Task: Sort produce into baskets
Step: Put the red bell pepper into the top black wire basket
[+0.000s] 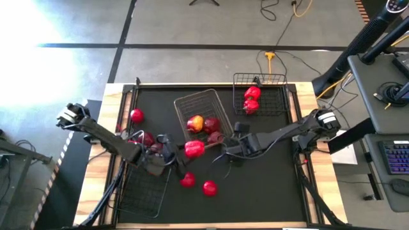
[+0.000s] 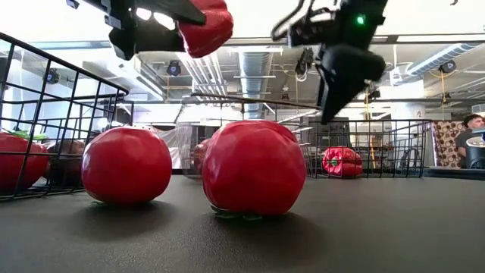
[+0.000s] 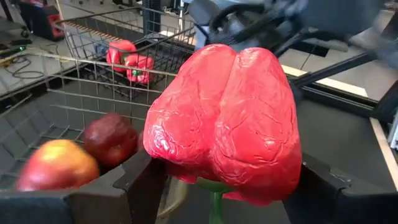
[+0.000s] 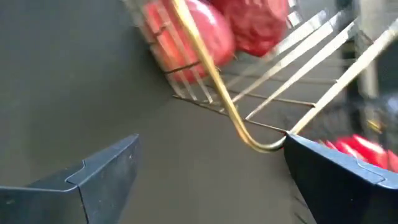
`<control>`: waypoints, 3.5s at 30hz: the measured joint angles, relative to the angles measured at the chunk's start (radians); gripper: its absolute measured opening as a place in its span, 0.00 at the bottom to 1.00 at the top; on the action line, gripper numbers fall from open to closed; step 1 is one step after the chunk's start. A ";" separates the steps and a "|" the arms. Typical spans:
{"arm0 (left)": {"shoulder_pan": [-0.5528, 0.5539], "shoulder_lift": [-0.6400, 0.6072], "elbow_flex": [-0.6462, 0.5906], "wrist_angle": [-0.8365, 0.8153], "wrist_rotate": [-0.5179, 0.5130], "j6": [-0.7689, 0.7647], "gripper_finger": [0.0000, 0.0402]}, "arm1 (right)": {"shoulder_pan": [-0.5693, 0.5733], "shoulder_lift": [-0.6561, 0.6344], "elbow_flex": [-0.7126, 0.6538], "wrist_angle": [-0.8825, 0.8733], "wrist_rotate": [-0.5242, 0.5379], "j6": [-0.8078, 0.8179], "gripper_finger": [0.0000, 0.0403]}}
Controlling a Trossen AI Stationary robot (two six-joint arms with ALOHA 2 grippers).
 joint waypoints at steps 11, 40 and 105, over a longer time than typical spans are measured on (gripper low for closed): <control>-0.020 0.103 0.079 0.000 0.028 0.042 0.60 | 0.064 0.000 0.137 -0.005 -0.130 -0.087 0.94; -0.081 0.650 0.755 -0.879 0.246 0.066 0.67 | 0.312 -0.007 0.167 -0.229 -0.085 0.277 0.94; -0.120 0.856 0.919 -1.080 0.161 -0.031 0.84 | 0.235 0.325 0.106 0.535 -0.085 0.202 0.59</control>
